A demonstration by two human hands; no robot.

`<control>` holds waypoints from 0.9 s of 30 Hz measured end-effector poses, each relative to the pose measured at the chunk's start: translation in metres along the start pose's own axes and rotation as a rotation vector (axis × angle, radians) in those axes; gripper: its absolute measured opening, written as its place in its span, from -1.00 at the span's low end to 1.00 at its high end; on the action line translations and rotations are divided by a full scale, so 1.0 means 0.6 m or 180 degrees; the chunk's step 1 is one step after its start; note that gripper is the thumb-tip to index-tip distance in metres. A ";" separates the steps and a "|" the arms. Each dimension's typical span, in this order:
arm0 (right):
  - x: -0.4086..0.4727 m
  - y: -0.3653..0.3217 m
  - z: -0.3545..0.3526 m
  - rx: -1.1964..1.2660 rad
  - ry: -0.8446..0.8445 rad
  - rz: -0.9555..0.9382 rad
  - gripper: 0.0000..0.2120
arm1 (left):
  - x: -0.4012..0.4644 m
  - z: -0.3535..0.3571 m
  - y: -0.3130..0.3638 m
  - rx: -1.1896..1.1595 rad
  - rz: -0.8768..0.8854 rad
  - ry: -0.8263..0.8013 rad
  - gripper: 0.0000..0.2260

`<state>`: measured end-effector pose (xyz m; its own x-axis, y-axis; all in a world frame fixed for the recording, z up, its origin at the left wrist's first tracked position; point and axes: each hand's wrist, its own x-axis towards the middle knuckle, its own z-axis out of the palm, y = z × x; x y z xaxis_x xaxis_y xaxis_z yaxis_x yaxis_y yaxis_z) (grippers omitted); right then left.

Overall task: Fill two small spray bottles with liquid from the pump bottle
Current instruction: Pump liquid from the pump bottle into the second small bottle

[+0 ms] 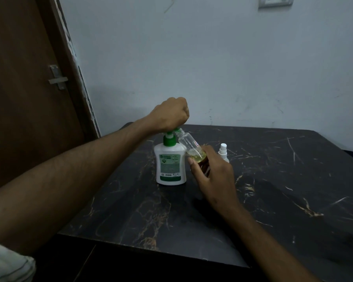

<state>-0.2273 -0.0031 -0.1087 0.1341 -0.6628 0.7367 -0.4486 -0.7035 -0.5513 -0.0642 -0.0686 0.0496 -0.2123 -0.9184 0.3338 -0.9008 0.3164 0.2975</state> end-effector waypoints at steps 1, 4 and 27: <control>0.000 0.000 0.000 -0.0015 -0.0002 0.0003 -0.83 | 0.001 -0.002 0.001 0.0013 -0.0024 -0.0006 -0.79; 0.001 0.001 0.001 -0.0045 -0.0014 0.0008 -0.83 | 0.000 -0.004 0.002 0.0052 -0.0046 -0.0006 -0.85; 0.000 0.002 0.000 0.0009 -0.0045 0.0031 -0.82 | -0.003 -0.008 0.007 0.0114 0.0011 0.0104 -0.70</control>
<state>-0.2275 -0.0037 -0.1094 0.1423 -0.6732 0.7256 -0.4474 -0.6977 -0.5595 -0.0660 -0.0645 0.0543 -0.2035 -0.9090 0.3638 -0.9132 0.3102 0.2644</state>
